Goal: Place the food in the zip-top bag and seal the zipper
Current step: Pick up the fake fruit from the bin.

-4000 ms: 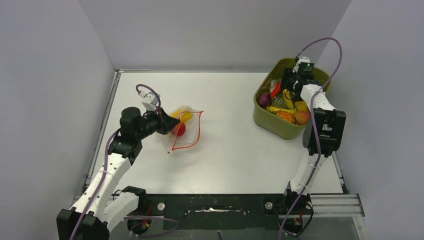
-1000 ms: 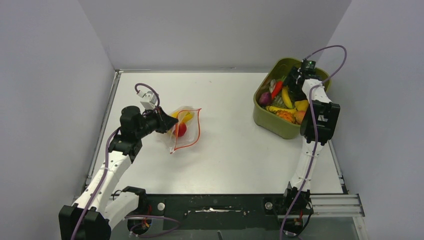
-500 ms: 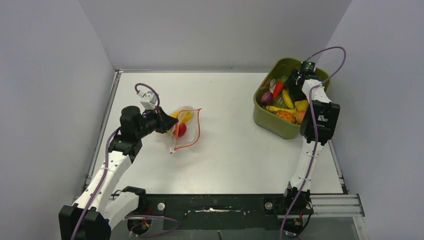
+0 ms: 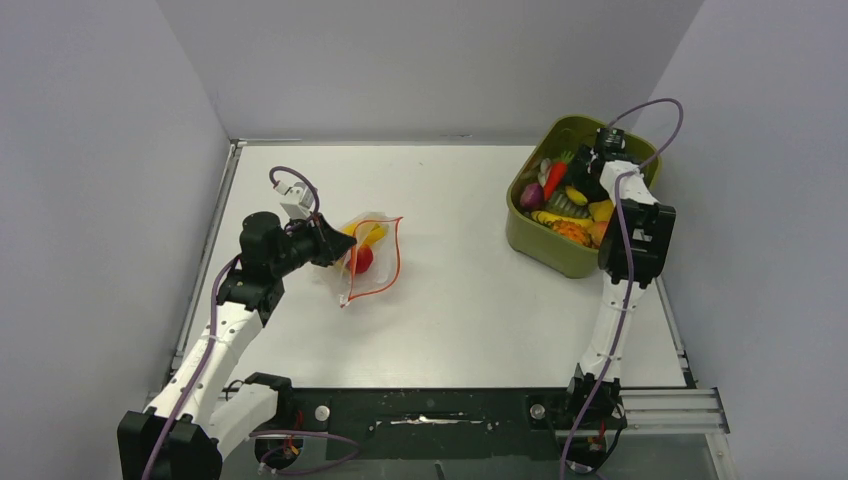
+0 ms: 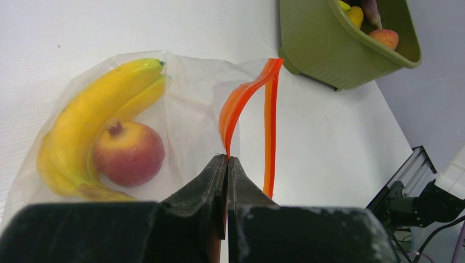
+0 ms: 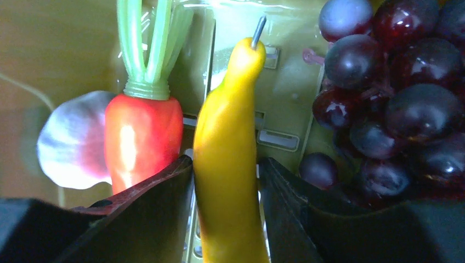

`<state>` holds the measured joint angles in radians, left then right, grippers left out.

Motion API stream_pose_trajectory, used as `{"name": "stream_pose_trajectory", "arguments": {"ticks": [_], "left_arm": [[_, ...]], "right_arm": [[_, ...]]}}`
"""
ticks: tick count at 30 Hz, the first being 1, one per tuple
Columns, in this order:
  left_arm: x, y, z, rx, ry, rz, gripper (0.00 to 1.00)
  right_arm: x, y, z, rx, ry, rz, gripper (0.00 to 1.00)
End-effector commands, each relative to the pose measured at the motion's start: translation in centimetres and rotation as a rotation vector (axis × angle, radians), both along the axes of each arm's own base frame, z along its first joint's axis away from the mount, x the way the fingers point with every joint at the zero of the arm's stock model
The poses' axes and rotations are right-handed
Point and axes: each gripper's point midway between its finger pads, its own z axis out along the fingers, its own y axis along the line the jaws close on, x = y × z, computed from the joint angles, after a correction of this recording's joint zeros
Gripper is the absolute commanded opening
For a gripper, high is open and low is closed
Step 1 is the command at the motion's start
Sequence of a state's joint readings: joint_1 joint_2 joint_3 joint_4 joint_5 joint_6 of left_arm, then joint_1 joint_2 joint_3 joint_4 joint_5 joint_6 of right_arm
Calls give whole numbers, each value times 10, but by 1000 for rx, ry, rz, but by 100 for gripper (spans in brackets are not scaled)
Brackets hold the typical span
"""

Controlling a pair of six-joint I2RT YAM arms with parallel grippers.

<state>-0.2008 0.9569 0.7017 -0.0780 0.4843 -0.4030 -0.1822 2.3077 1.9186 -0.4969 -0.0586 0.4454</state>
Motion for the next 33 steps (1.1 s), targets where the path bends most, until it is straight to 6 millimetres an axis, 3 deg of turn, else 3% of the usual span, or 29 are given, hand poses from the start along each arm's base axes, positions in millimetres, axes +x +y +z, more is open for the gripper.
{"name": "stream_pose_trajectory", "arguments": {"ticks": [1, 4, 6, 19, 33], "left_arm": [[2, -1, 22, -11, -86, -12, 0], [1, 0, 24, -10, -93, -7, 0], [1, 0, 25, -10, -96, -8, 0], [2, -3, 22, -22, -73, -26, 0], [-1, -2, 26, -25, -94, -18, 0]], "right_arm": [[4, 15, -5, 9, 6, 68, 44], [5, 15, 3, -7, -14, 76, 34], [5, 15, 12, -21, -35, 74, 32], [-2, 7, 91, -102, -172, 52, 31], [-29, 10, 152, -156, -320, 64, 30]]}}
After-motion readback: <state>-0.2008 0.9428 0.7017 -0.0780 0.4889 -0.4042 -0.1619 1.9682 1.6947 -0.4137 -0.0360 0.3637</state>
